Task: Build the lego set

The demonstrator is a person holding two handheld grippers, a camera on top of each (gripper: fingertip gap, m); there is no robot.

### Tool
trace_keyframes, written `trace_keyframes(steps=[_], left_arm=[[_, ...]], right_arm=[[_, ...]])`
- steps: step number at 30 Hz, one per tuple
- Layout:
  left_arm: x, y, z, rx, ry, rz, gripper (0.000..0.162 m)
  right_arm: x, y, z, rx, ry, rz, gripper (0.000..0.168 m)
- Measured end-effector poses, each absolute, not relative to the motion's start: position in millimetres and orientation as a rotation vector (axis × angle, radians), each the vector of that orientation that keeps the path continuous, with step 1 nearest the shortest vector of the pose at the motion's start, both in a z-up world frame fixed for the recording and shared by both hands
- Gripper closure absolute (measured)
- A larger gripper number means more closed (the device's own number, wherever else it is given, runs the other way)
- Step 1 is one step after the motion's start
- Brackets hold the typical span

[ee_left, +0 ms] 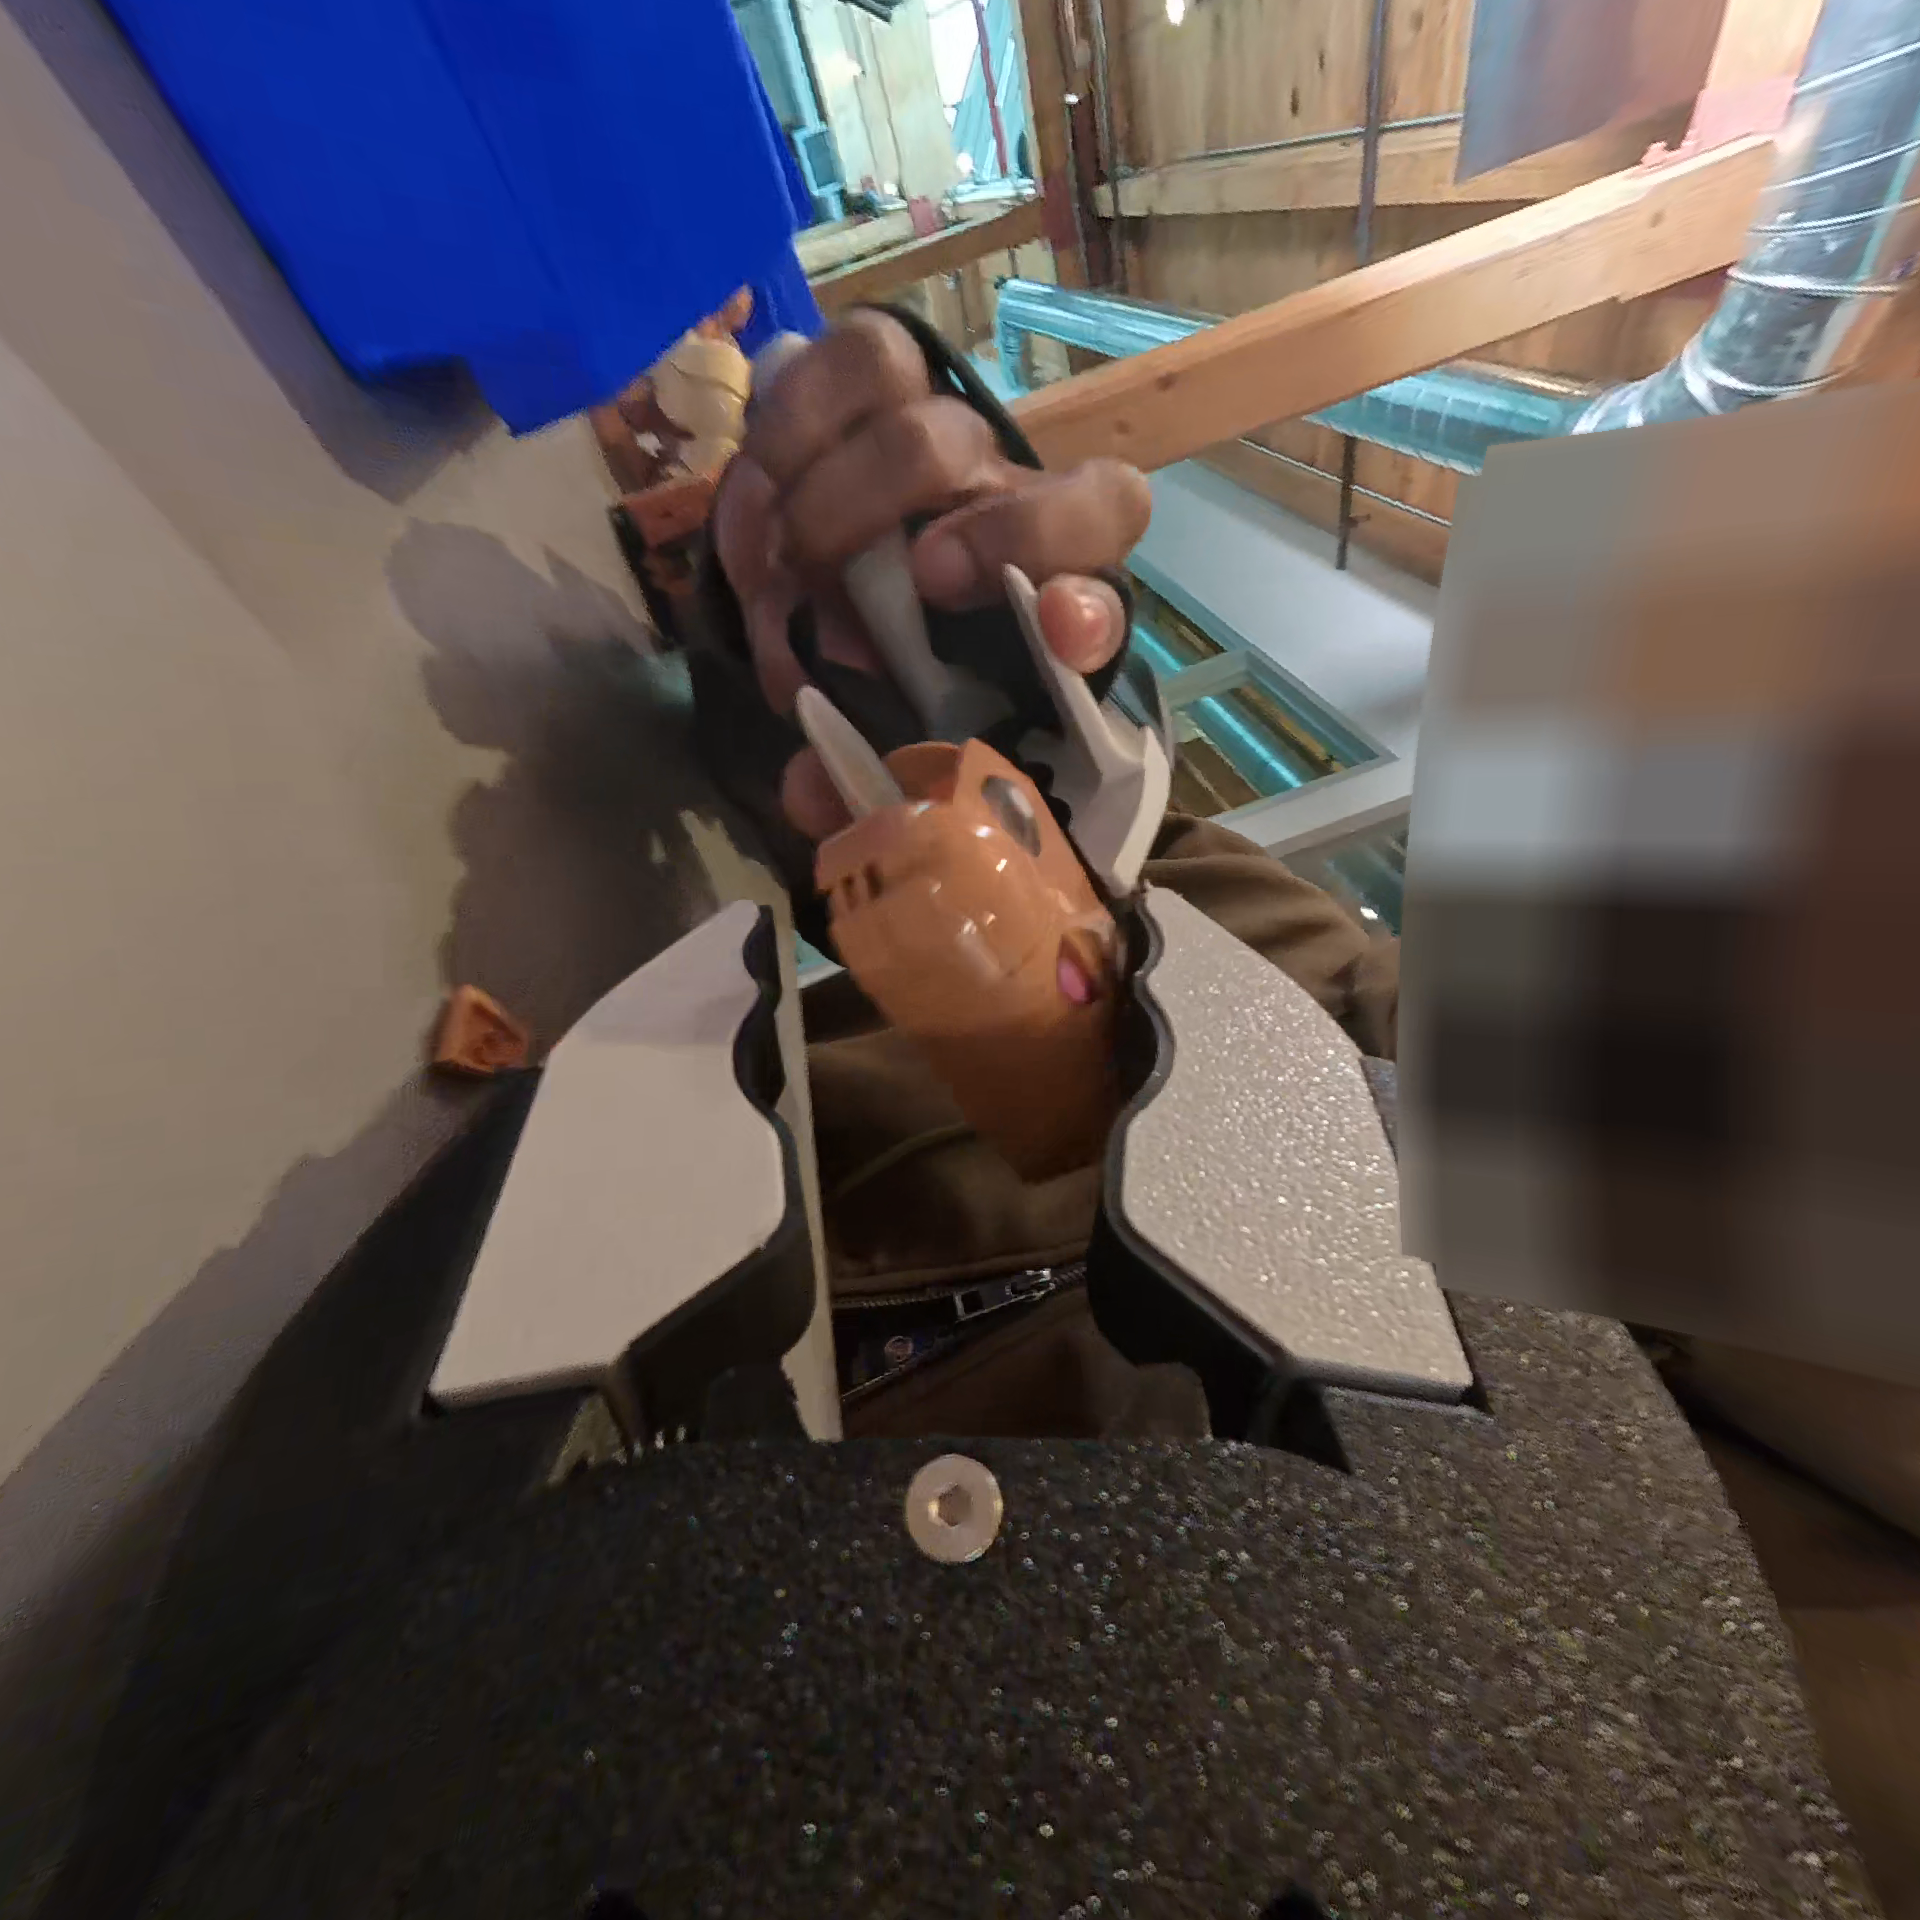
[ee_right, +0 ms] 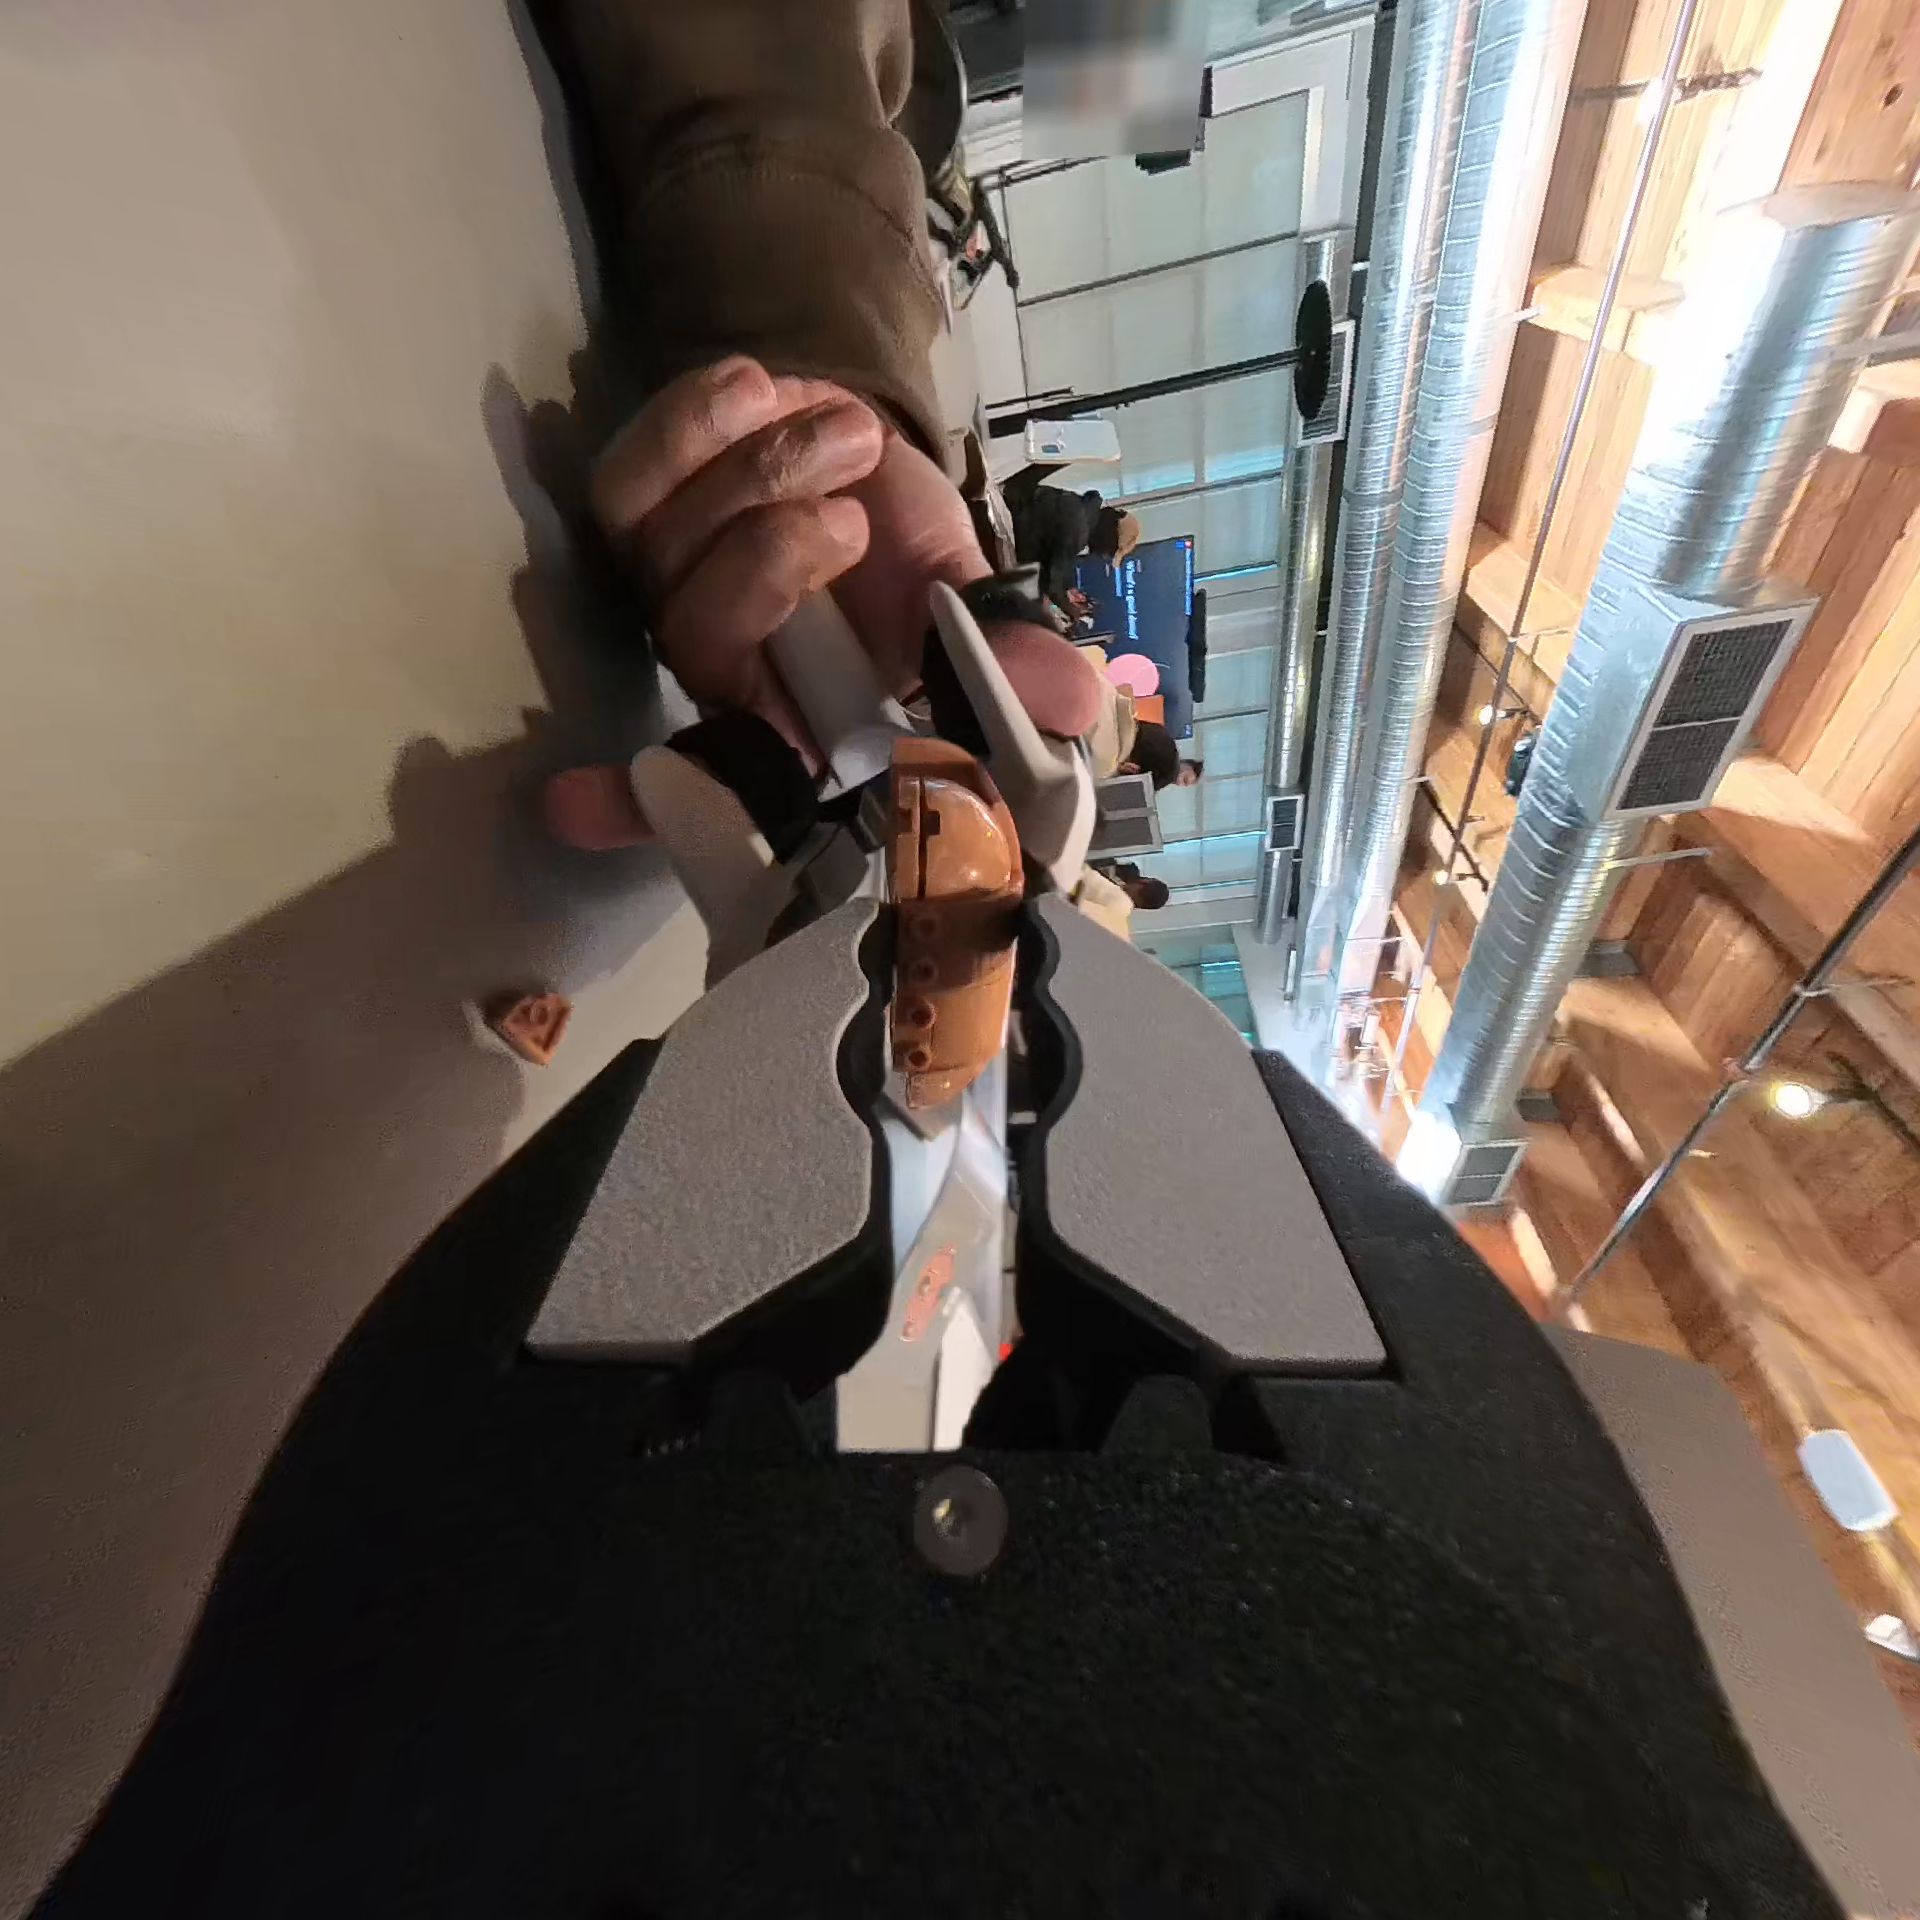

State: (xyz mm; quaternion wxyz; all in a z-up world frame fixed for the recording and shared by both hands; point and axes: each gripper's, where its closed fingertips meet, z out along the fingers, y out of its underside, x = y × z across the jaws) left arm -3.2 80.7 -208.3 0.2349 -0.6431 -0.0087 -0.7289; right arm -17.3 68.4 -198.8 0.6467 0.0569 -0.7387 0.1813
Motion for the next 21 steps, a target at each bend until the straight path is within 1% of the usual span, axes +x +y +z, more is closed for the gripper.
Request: trace_keyframes(steps=[2, 5, 9, 10, 13, 16, 18, 19, 21], left_arm=[[-2, 83, -200, -1.668, -0.077, -2.056, 0.116], [-10, 95, -192, -1.495, -0.234, -2.101, 0.122], [-33, 111, -181, -1.266, -0.418, -2.0, 0.133], [-43, 115, -179, -1.197, -0.478, -1.964, 0.134], [-67, 118, -177, -1.019, -0.622, -1.888, 0.135], [-71, 116, -173, -0.919, -0.657, -1.828, 0.136], [-71, 115, -167, -0.844, -0.666, -1.805, 0.135], [-70, 116, -166, -0.828, -0.676, -1.793, 0.135], [-71, 117, -165, -0.803, -0.691, -1.761, 0.135]], right_arm=[[-19, 71, -200, 0.079, -1.694, 0.466, 0.146], [-23, 80, -197, -0.084, -1.693, 0.581, 0.145], [-29, 95, -190, -0.414, -1.679, 0.759, 0.135], [-28, 96, -186, -0.51, -1.663, 0.832, 0.131], [-27, 99, -176, -0.851, -1.559, 1.035, 0.126], [-32, 107, -174, -1.254, -1.375, 1.212, 0.128], [-38, 103, -180, -1.515, -1.261, 1.391, 0.132], [-41, 98, -179, -1.593, -1.202, 1.513, 0.131], [-45, 95, -176, -1.683, -1.061, 1.689, 0.136]])
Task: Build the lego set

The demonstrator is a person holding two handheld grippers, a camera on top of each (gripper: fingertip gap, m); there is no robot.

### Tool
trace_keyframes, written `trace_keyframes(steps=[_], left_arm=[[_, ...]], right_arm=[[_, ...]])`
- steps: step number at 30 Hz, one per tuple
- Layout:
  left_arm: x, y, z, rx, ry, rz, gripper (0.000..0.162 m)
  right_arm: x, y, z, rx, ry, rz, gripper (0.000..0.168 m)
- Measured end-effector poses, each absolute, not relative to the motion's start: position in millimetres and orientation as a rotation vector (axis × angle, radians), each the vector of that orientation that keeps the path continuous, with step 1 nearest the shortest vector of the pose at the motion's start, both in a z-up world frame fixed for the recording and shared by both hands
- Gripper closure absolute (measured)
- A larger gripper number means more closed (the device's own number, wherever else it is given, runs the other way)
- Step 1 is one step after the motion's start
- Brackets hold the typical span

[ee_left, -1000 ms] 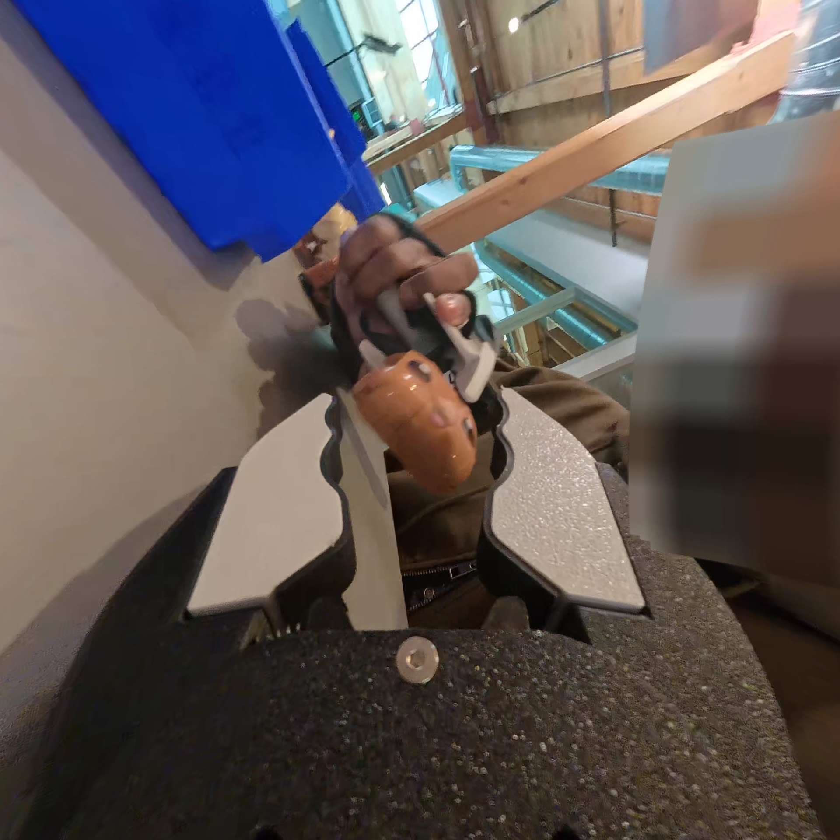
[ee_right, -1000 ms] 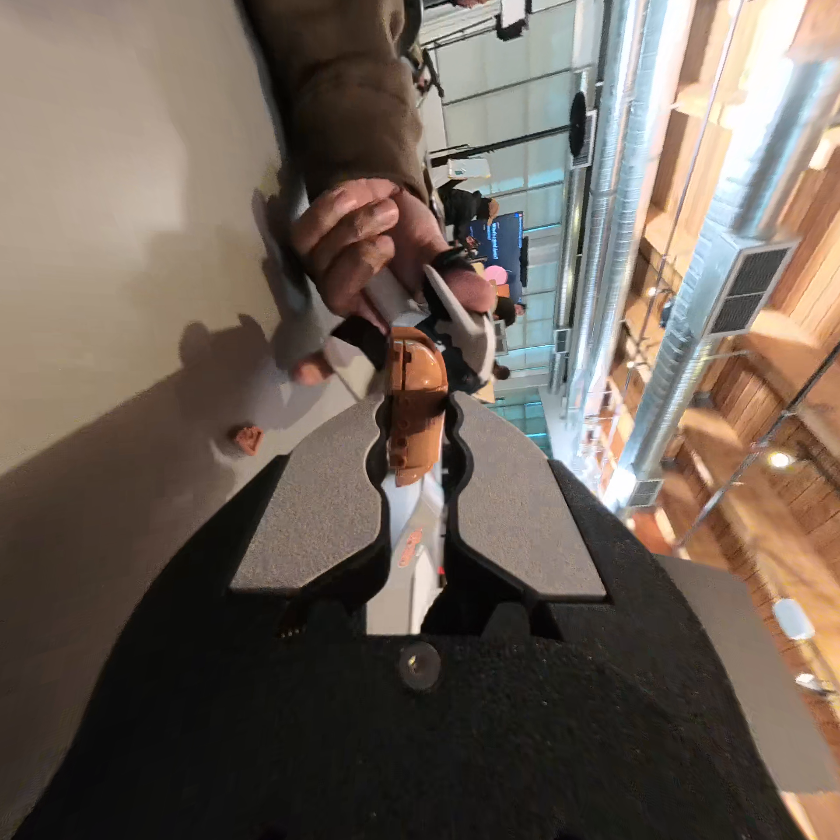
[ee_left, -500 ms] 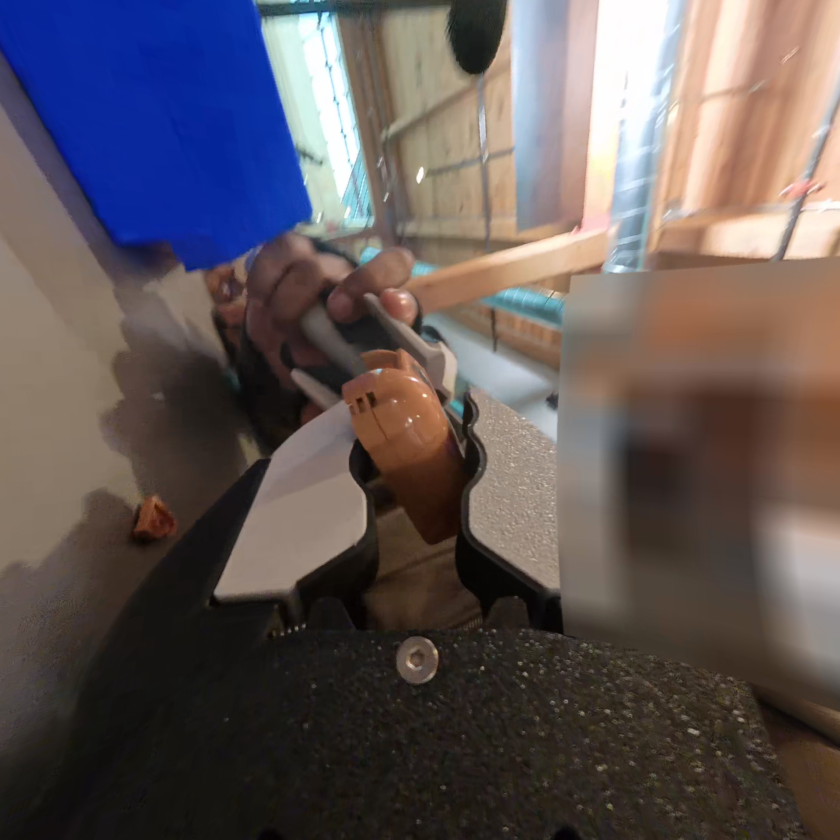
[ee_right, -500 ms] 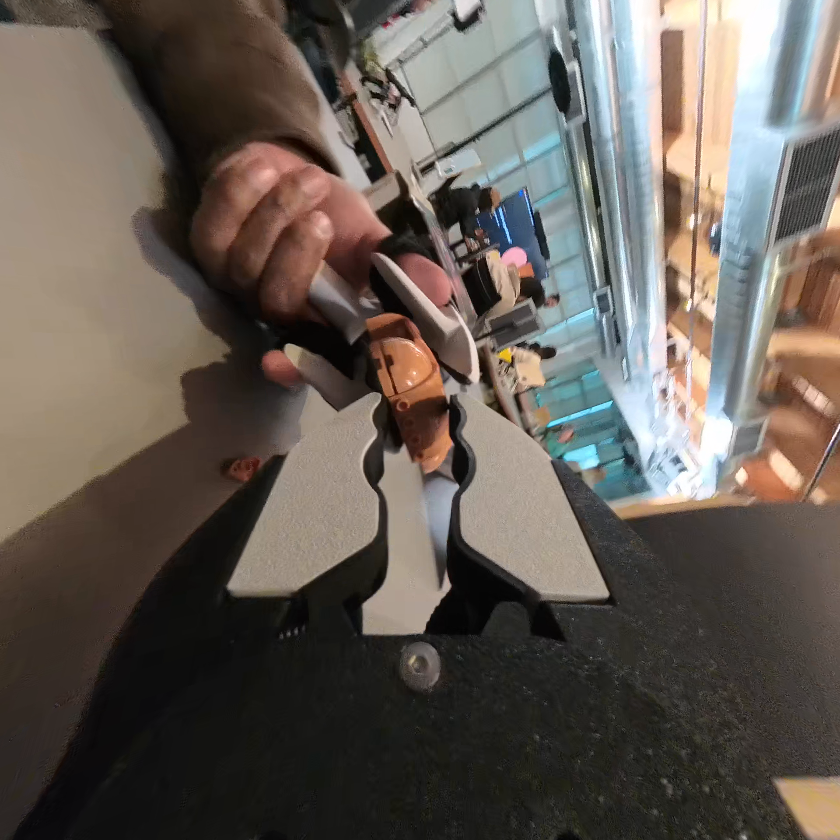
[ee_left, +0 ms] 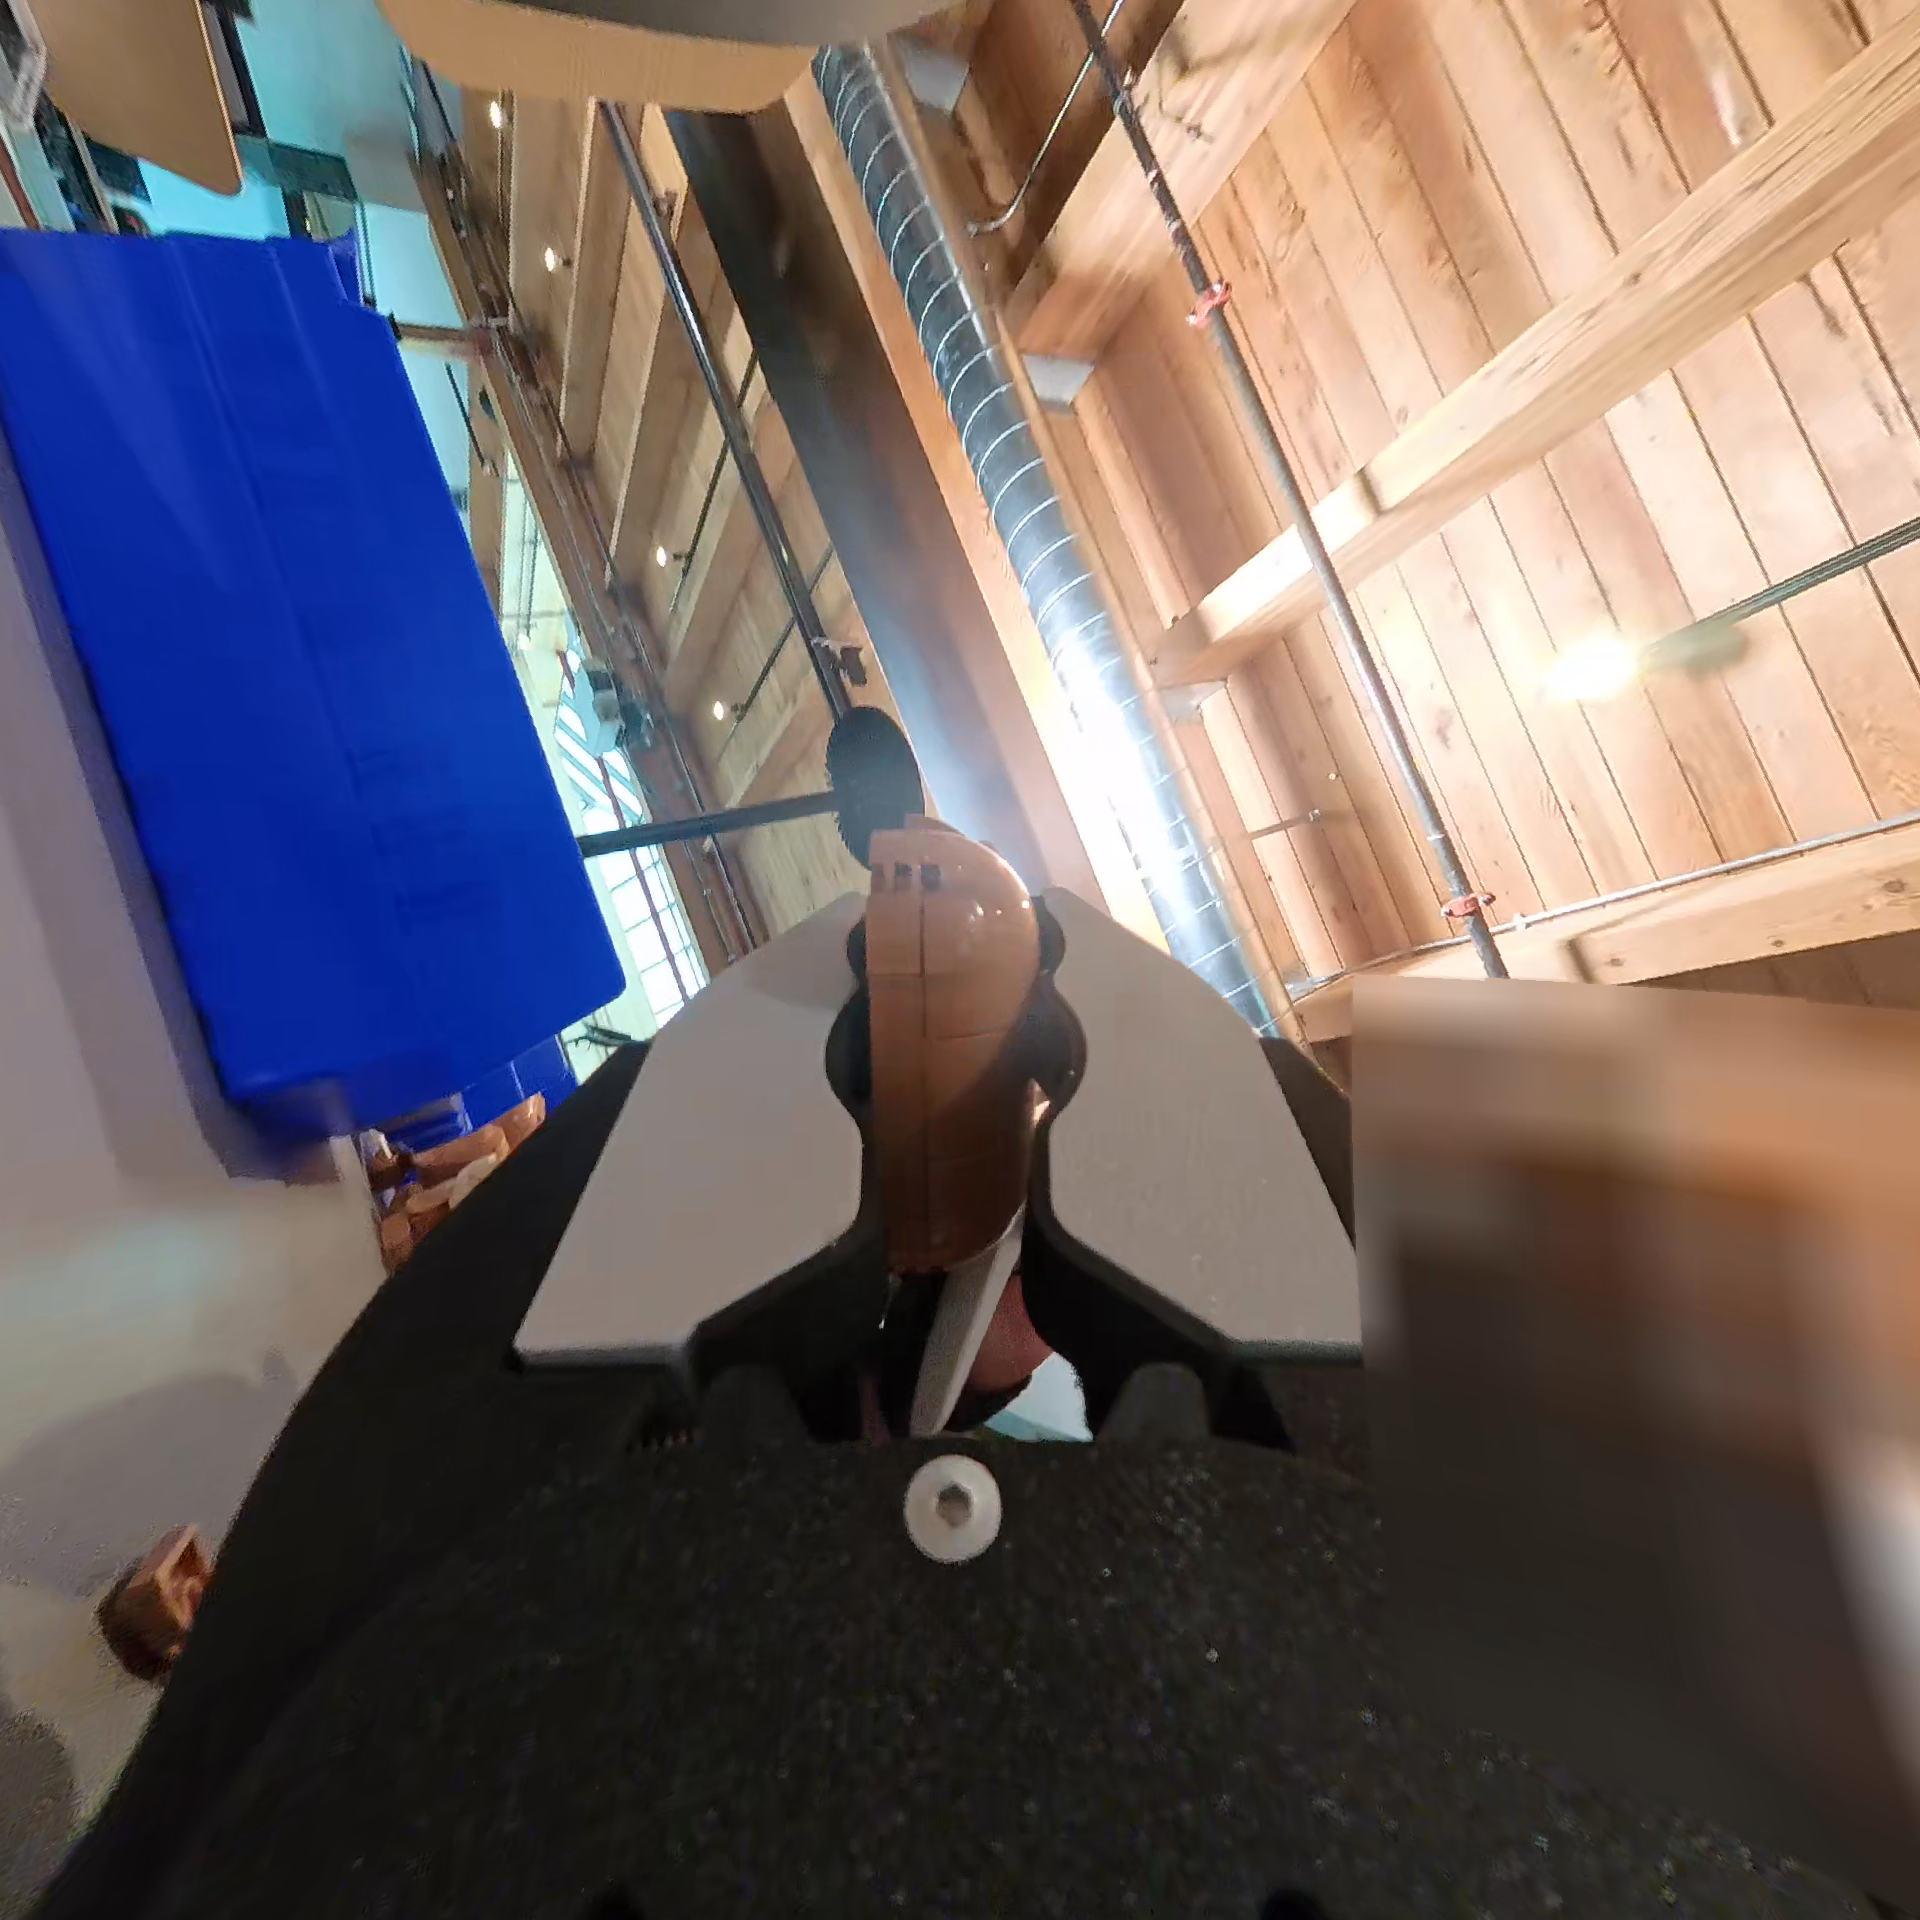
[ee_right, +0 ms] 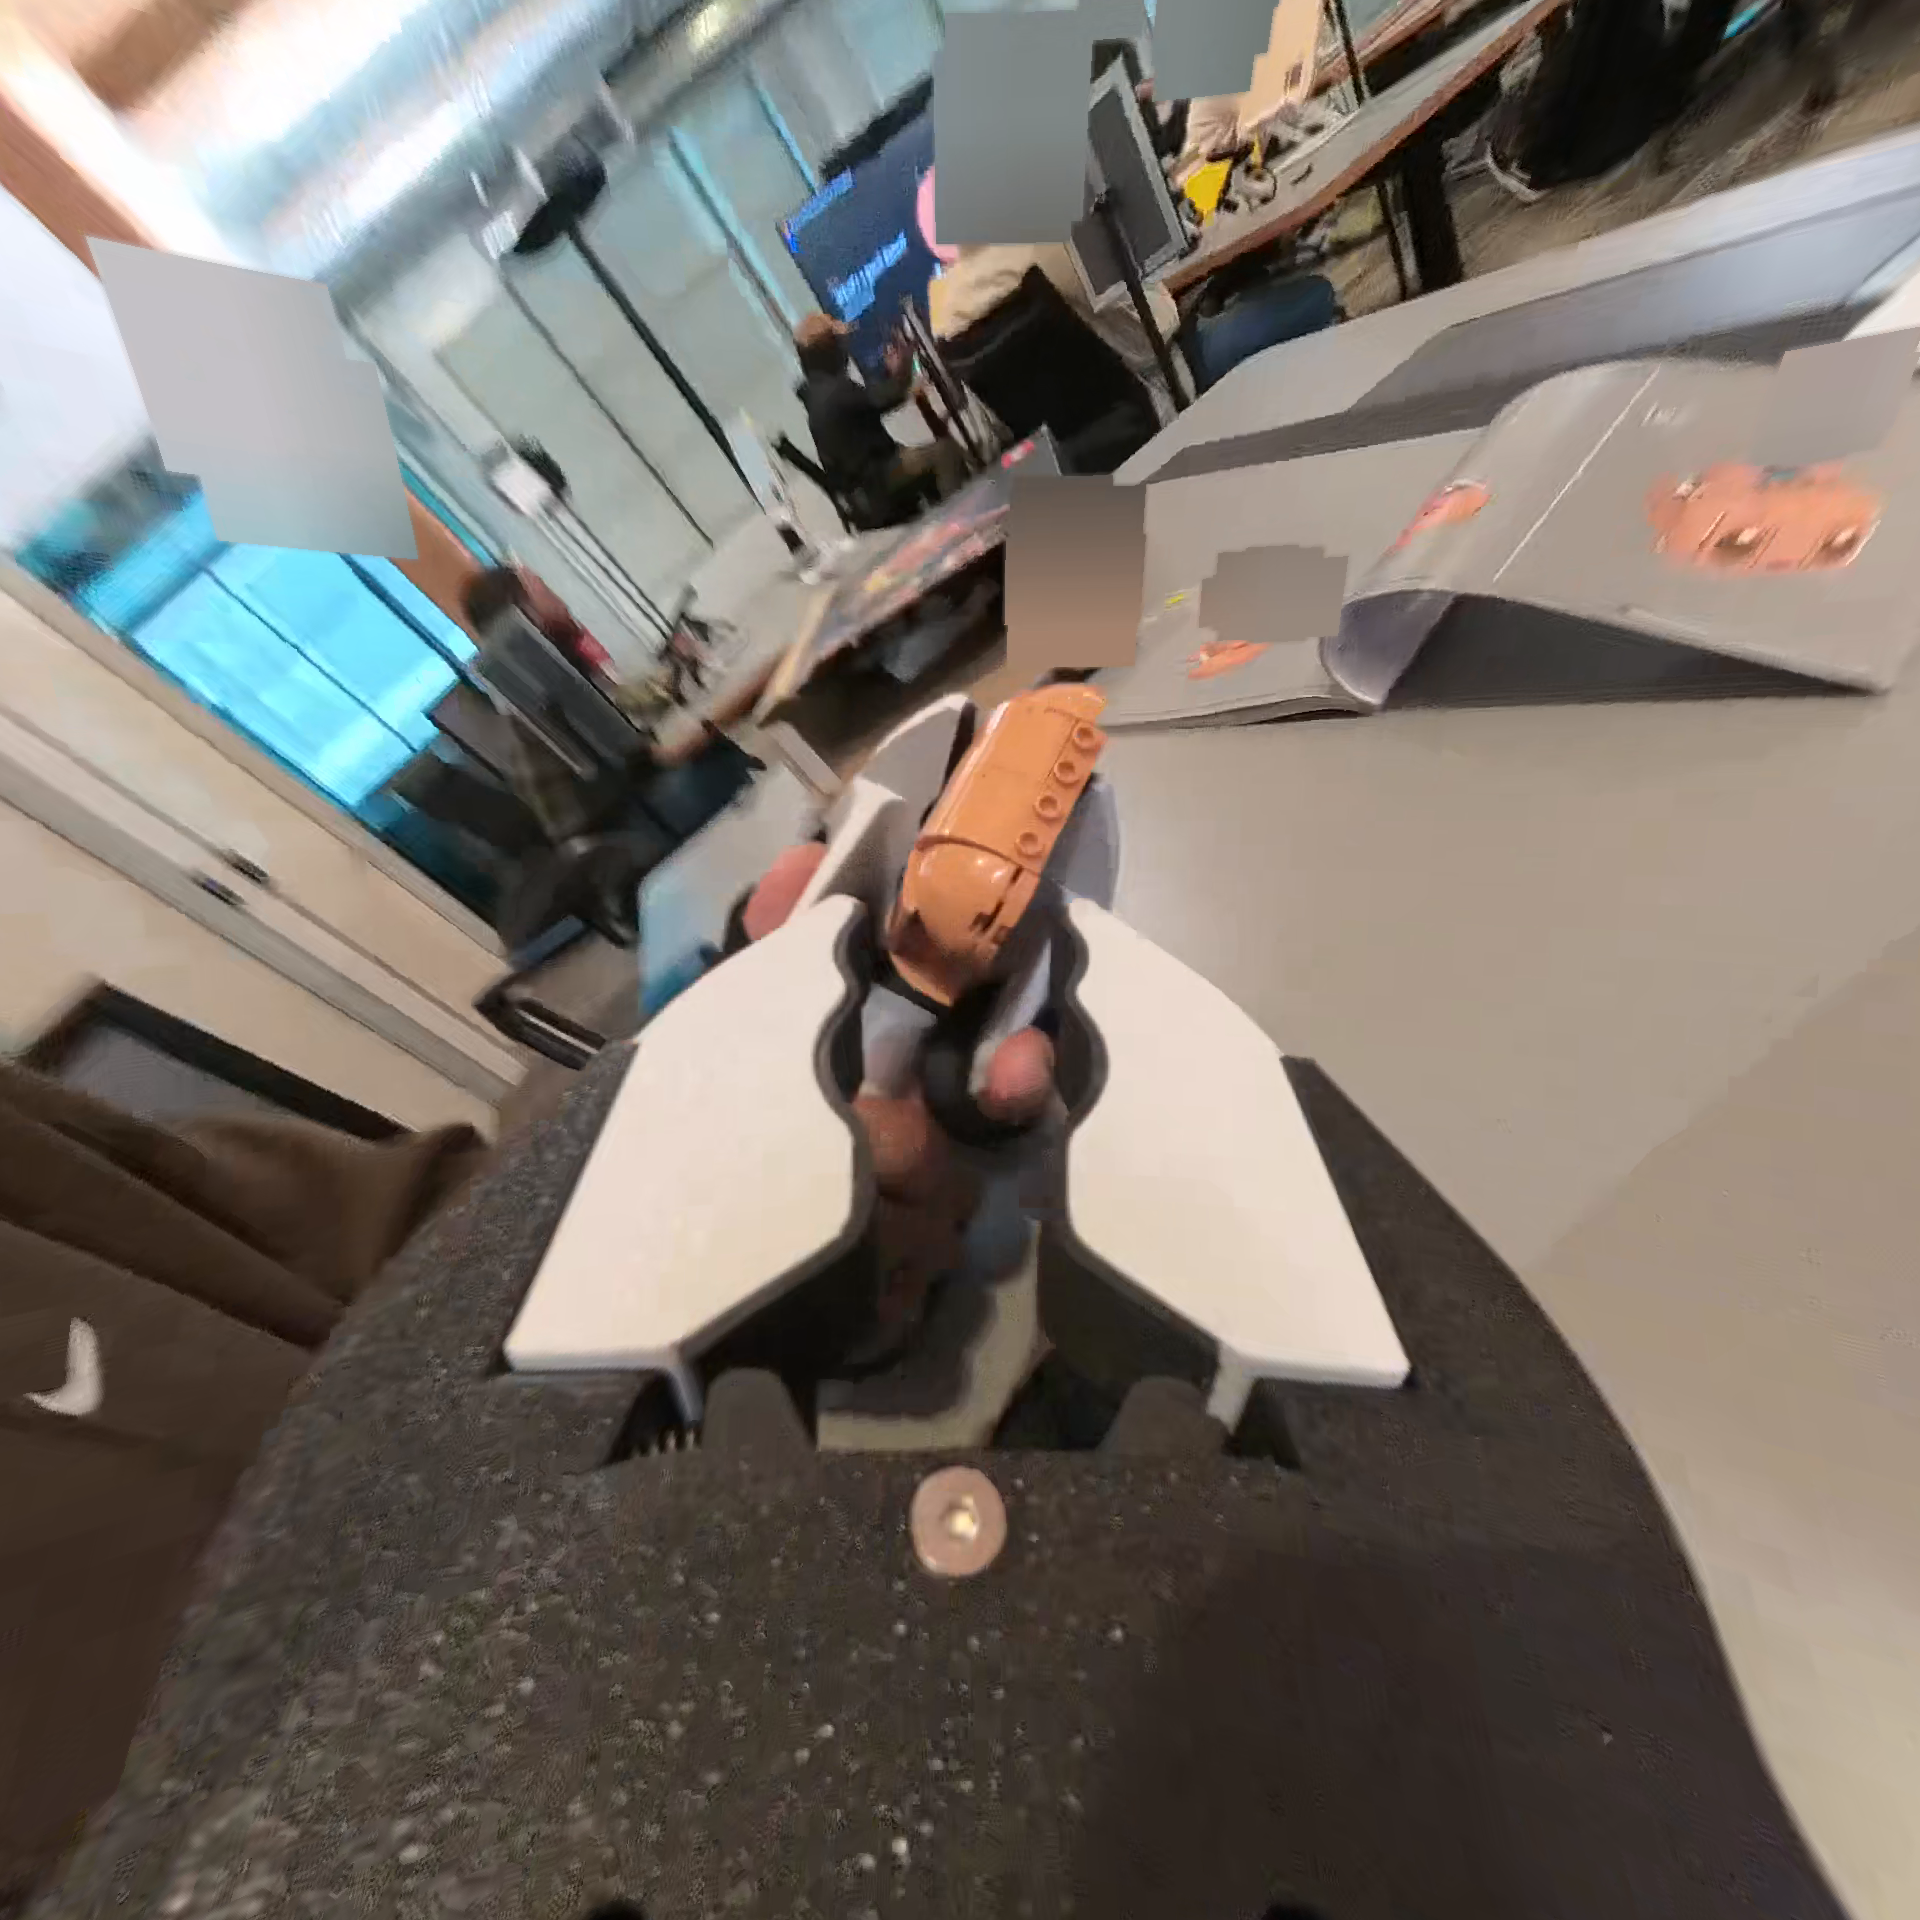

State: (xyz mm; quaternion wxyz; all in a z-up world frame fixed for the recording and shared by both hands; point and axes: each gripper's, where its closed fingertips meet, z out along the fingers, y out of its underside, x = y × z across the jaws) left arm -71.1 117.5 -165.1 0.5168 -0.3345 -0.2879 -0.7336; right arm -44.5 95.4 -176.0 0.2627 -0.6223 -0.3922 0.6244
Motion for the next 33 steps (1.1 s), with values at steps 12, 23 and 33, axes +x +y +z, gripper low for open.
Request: trace_keyframes(steps=[12, 23, 33], left_arm=[[-67, 112, -148, -0.78, -0.549, -1.623, 0.135], [-55, 105, -133, -0.831, -0.352, -1.517, 0.135], [-49, 101, -128, -0.832, -0.275, -1.531, 0.134]], right_arm=[[-45, 98, -163, -1.674, -0.832, 1.769, 0.15], [-37, 94, -153, -1.582, -0.815, 1.764, 0.15], [-32, 89, -149, -1.518, -0.852, 1.783, 0.151]])
